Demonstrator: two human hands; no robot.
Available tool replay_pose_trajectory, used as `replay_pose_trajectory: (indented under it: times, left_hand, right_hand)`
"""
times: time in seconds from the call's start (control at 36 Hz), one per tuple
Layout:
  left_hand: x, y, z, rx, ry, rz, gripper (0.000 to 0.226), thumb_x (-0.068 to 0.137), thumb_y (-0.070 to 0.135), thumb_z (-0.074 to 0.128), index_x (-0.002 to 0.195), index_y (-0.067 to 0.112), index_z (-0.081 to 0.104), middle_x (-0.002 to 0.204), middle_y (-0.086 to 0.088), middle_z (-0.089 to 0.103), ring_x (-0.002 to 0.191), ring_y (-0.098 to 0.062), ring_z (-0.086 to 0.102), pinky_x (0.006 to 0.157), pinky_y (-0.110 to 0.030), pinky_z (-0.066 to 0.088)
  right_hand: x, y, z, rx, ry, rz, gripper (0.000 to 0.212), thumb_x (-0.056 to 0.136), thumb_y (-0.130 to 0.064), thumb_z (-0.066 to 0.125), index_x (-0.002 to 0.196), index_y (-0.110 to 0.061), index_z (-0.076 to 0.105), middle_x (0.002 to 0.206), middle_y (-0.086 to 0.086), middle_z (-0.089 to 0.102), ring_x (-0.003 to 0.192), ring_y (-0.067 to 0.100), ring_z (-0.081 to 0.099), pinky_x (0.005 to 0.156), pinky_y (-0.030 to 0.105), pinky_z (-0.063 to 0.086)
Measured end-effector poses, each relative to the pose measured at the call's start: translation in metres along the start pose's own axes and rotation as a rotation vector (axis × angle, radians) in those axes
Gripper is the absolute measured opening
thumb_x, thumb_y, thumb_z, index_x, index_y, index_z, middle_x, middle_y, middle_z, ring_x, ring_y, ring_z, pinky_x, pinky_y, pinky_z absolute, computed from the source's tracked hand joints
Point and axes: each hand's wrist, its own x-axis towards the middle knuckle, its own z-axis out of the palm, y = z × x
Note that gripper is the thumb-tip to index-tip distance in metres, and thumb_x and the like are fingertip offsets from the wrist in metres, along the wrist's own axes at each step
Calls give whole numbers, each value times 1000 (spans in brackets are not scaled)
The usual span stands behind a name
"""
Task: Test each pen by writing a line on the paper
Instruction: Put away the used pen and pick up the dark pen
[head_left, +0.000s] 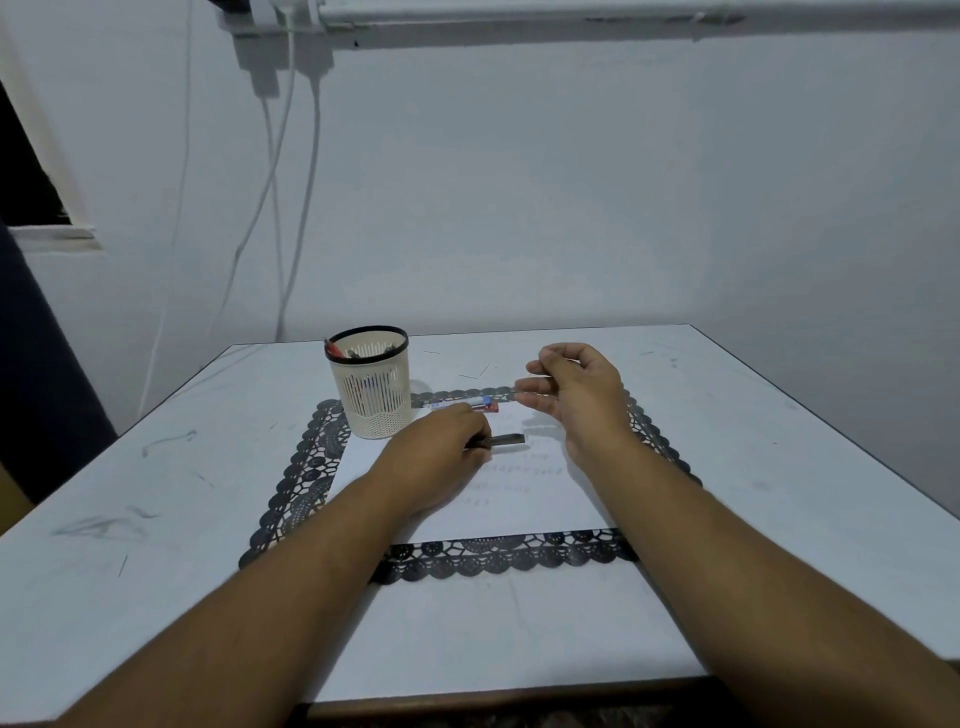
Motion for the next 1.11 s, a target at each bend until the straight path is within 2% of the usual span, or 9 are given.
replay_pose_trajectory:
  times: [0.11, 0.28, 0.47, 0.61, 0.69, 0.81, 0.92, 1.0, 1.11]
  left_hand:
    - [0, 0, 2, 18, -2, 15, 4, 100, 30, 60, 101, 27, 63, 97, 15, 57, 90, -9, 53, 79, -37, 50]
    - [-1, 2, -1, 9, -26, 17, 8, 101, 22, 57, 94, 24, 61, 90, 11, 60, 83, -13, 54, 70, -34, 46]
    - [-7, 2, -5, 81, -100, 69, 14, 105, 23, 43, 105, 21, 56, 102, 4, 57, 89, -18, 55, 69, -33, 39]
    - [-12, 4, -7, -125, 75, -27, 12, 102, 18, 52, 97, 27, 58, 91, 13, 56, 85, -8, 51, 67, -26, 37]
    - [-9, -3, -13, -279, 82, -77, 16, 103, 15, 56, 97, 30, 58, 95, 11, 60, 89, -7, 54, 70, -25, 37]
    - [-14, -2, -16, -432, 109, -93, 19, 103, 18, 58, 97, 36, 60, 98, 9, 63, 91, -4, 56, 72, -24, 38]
    - [-18, 2, -17, -494, 130, -93, 25, 103, 19, 58, 95, 42, 58, 96, 15, 61, 88, 3, 55, 69, -17, 35]
    - [-19, 4, -20, -511, 131, -94, 25, 103, 18, 58, 95, 41, 59, 93, 15, 62, 86, 6, 55, 66, -10, 34]
    - [-20, 5, -20, -509, 113, -97, 20, 104, 19, 57, 96, 37, 61, 92, 14, 62, 84, 3, 55, 66, -15, 35]
  right_hand:
    - [0, 0, -1, -7, -4, 1, 5, 103, -7, 61, 104, -2, 62, 86, 13, 67, 63, 22, 70, 65, 34, 65]
    - [1, 0, -2, -13, -7, 7, 4, 103, -7, 62, 102, -2, 63, 86, 13, 67, 64, 22, 70, 66, 35, 65]
    - [-1, 0, -1, -19, -12, 19, 8, 103, -6, 61, 108, 0, 63, 87, 14, 67, 62, 21, 70, 65, 34, 65]
    - [-4, -1, -1, -26, -9, -7, 9, 103, -7, 61, 108, -1, 62, 88, 13, 68, 65, 25, 73, 67, 37, 65]
    - [-8, -5, 2, -29, -25, -63, 10, 104, -9, 60, 109, -1, 61, 88, 14, 69, 71, 30, 75, 66, 38, 65]
    - [-17, -13, 9, -15, -51, -152, 11, 105, -10, 59, 111, 0, 59, 90, 16, 69, 74, 32, 77, 57, 35, 62]
    - [-26, -17, 16, -36, -74, -224, 6, 105, -10, 59, 107, -4, 60, 90, 17, 70, 77, 33, 77, 57, 36, 62]
    - [-29, -17, 18, -56, -76, -246, 3, 104, -8, 59, 105, -6, 61, 88, 14, 71, 79, 32, 78, 60, 38, 63]
    - [-29, -19, 17, -26, -56, -250, 4, 104, -6, 59, 107, -4, 60, 91, 17, 69, 75, 31, 77, 55, 34, 60]
